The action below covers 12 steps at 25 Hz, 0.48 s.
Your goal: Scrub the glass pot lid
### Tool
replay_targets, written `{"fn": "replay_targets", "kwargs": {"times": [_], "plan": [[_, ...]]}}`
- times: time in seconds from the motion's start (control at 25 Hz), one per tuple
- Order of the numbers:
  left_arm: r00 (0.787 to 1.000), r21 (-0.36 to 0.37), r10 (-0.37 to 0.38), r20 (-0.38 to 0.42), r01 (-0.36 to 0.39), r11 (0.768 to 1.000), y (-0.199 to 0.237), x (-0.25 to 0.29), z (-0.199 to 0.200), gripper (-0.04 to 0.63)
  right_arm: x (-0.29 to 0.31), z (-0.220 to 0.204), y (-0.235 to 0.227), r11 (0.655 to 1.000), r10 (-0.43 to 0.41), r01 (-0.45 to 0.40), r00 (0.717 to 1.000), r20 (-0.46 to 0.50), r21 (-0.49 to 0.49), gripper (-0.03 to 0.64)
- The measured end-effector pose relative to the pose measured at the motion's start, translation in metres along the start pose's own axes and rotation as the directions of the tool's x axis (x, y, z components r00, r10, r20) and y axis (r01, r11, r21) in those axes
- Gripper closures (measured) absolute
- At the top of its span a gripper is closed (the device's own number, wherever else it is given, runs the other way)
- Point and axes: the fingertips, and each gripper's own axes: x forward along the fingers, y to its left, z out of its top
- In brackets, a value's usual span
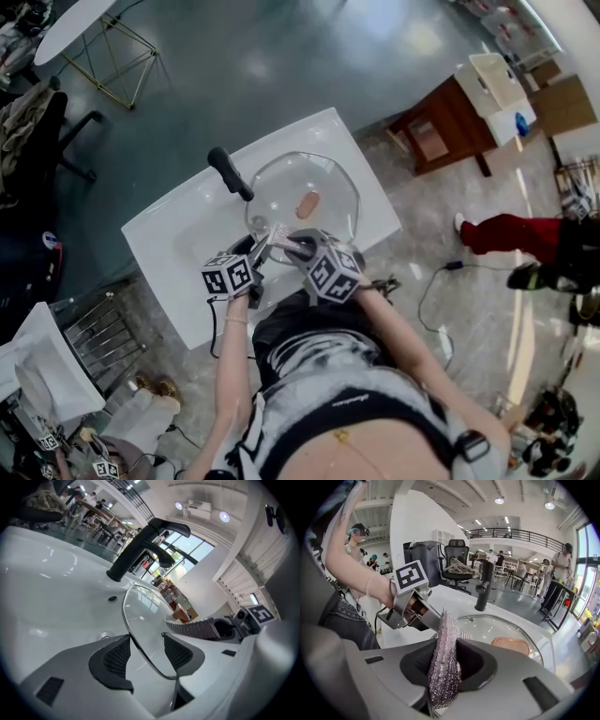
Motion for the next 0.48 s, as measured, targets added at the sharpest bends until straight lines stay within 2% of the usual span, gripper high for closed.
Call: {"fn": "replay_targets", "kwargs": {"times": [0.12,0.48], "plan": [[0.999,0.068,0.005,-0.036,-0.002,0.998,-0.004,-0.003,-0.006,0.374,0.004,0.003,-0.004,1.000,-0.031,0.031,0.999,-0.018,-0.001,0.525],[1.000,0.061,0.011,-0.025,-0.010,0.998,-0.007,-0.001,-0.008,0.380,0.026,0.020,-0.009,0.997,-0.033,0.028,0.996,-0.078,-0.068,0.525]]}}
